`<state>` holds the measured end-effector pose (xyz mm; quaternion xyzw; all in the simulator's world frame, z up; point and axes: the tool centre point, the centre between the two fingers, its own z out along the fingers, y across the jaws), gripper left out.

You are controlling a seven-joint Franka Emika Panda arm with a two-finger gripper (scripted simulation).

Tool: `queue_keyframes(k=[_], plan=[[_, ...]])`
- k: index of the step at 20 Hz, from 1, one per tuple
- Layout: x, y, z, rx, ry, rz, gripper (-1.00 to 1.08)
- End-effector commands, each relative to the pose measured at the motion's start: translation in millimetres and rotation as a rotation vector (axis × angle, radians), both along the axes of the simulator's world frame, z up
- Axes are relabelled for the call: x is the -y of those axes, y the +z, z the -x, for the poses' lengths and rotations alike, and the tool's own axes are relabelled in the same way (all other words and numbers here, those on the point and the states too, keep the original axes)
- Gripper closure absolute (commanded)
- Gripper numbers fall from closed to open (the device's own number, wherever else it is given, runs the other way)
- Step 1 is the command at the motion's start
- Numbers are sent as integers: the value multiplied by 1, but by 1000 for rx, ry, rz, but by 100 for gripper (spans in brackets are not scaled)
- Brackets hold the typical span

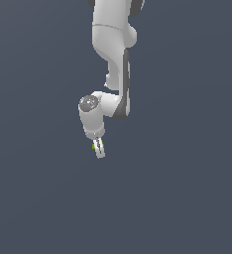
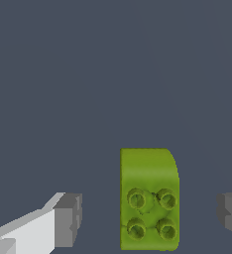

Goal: Pick up the object and move it to a goal position.

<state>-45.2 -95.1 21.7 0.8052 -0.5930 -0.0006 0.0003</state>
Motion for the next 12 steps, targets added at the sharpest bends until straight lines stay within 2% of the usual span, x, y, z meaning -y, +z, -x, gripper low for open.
queue_keyframes(k=[1, 4, 5, 12], plan=[[0, -7, -1, 1, -1, 0, -92], [0, -9, -1, 1, -1, 0, -92], [0, -9, -1, 1, -1, 0, 108], [0, -9, -1, 1, -1, 0, 108]])
